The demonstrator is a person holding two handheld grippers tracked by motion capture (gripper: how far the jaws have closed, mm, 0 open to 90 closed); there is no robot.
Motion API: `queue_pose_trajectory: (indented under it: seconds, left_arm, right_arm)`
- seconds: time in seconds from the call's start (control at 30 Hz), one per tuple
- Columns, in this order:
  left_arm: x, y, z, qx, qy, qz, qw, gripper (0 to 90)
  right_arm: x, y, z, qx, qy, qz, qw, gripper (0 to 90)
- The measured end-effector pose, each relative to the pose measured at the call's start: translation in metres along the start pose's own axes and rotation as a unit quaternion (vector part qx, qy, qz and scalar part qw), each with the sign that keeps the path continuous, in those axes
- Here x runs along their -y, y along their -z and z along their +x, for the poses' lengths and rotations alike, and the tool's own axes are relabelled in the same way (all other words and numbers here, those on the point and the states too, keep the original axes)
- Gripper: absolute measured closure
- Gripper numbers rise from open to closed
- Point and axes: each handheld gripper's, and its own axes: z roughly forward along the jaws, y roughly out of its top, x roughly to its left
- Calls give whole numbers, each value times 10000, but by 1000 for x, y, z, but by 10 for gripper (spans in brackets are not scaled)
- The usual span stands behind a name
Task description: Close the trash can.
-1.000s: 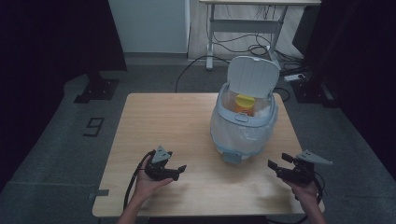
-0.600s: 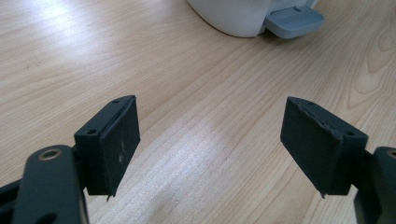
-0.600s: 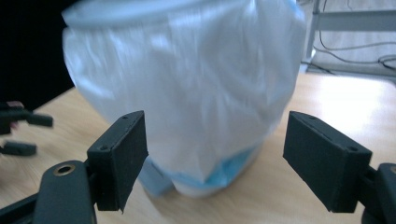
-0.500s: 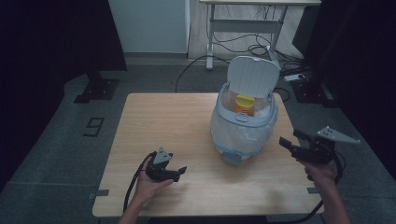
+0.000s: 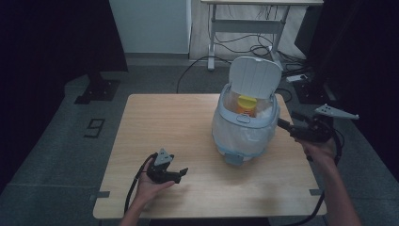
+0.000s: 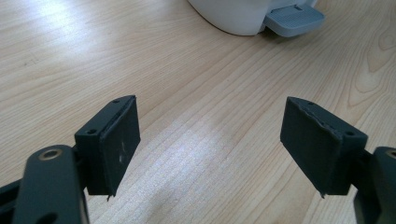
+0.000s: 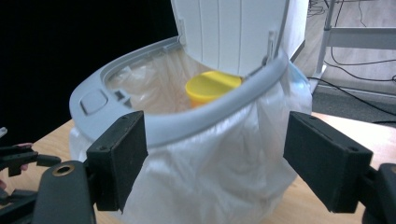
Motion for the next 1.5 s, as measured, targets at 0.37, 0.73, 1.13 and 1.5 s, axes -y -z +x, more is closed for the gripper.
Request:
queue_pose_trajectory:
  seconds: [0.37,0.73,1.13,1.5]
  left_arm:
    - [1,1,-1,22,25,-21,10000,200]
    - [1,1,-1,32,35,-10,10000,200]
    - [3,1,1,36,72,9,10000,200]
    - [4,1,2,38,61,31,10000,201]
  right_arm:
    - [-24,-19,-7,2,-6,28,10000,207]
    - [-42,-35,-19,73,-5,43,10000,206]
    - [-64,-57,-29,122,-10,83,9999,202]
    - [-76,-68,-35,31,-79,-36,10000,200]
